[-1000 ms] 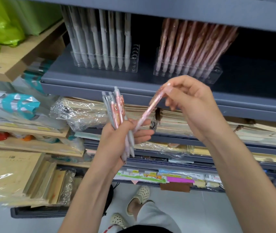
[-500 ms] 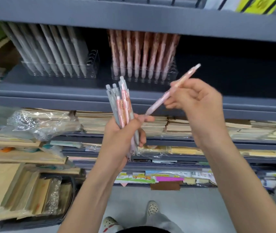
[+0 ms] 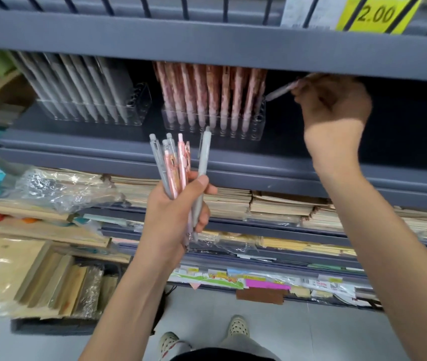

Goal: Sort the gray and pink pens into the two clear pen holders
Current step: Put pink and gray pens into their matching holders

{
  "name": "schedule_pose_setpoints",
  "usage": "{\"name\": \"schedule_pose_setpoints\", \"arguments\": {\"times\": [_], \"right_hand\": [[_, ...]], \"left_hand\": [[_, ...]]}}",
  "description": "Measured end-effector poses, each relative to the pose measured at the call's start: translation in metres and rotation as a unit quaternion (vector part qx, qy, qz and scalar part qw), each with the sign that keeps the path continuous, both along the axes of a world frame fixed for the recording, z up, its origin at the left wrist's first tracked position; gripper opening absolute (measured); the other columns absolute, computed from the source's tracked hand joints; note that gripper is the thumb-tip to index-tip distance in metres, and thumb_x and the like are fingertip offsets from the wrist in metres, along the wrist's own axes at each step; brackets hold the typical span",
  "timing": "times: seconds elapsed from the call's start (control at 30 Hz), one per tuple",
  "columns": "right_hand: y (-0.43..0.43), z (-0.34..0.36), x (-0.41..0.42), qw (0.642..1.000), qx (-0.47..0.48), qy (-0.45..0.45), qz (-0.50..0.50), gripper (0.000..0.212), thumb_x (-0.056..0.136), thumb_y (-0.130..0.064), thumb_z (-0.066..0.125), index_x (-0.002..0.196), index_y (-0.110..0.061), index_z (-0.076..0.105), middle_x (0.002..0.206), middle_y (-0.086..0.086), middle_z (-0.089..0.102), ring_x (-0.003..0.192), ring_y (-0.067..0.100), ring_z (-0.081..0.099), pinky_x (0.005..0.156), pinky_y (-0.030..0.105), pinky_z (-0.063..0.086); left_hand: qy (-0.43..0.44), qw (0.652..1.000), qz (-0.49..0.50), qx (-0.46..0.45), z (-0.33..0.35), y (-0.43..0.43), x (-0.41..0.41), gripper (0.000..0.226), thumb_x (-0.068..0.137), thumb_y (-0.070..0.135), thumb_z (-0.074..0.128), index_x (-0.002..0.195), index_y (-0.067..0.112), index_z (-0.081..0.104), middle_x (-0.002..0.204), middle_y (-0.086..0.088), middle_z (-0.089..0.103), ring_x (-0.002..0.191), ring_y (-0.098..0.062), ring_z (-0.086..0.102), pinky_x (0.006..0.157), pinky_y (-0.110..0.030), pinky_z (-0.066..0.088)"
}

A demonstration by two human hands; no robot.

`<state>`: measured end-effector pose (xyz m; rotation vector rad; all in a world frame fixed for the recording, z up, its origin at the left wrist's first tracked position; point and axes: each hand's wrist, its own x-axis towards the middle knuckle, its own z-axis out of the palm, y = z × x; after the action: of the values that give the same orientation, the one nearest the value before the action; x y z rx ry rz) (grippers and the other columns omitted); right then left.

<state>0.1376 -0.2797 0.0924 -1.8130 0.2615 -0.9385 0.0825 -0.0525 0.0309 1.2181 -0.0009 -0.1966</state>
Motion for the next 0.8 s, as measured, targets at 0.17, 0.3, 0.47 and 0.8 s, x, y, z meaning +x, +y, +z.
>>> {"name": "schedule_pose_setpoints", "arguments": {"times": [0.17,0.3,0.47,0.8], "right_hand": [[0.001,0.007,0.030,0.983,-0.147,0.107,0.013,0.031,0.088,-0.030,0.055,0.102,-0.008,0.072,0.105,0.011,0.073,0.106,0.030,0.065,0.100,0.041,0.047],[0.005,0.008,0.042,0.963,-0.240,0.118,-0.013,0.039,0.092,-0.030,0.048,0.121,-0.009,0.064,0.126,0.014,0.064,0.121,0.033,0.055,0.109,0.035,0.037],[0.010,0.001,0.046,0.946,-0.289,0.148,-0.019,0.025,0.094,-0.018,0.048,0.113,-0.009,0.062,0.113,0.015,0.066,0.110,0.035,0.056,0.082,0.023,0.032],[0.022,0.007,0.041,0.935,-0.292,0.200,-0.002,0.030,0.098,-0.020,0.049,0.124,-0.010,0.058,0.116,0.017,0.066,0.111,0.040,0.056,0.096,0.037,0.044]], "left_hand": [[-0.008,1.000,0.002,0.000,0.000,0.004,0.001,0.016,0.094,0.017,0.064,0.079,0.023,0.064,0.079,-0.007,0.070,0.042,-0.013,0.048,0.037,-0.022,0.040],[-0.007,1.000,0.008,0.002,-0.002,0.008,0.003,0.012,0.096,0.014,0.062,0.084,0.018,0.061,0.078,-0.007,0.069,0.041,-0.014,0.047,0.037,-0.021,0.039],[0.002,1.000,0.006,0.003,-0.005,0.012,0.005,0.010,0.096,0.013,0.061,0.087,0.014,0.060,0.078,-0.007,0.069,0.042,-0.014,0.048,0.038,-0.022,0.040],[0.011,1.000,-0.026,0.005,-0.007,0.024,0.010,0.009,0.097,0.016,0.061,0.089,0.011,0.061,0.079,-0.005,0.071,0.043,-0.012,0.049,0.037,-0.020,0.040]]}}
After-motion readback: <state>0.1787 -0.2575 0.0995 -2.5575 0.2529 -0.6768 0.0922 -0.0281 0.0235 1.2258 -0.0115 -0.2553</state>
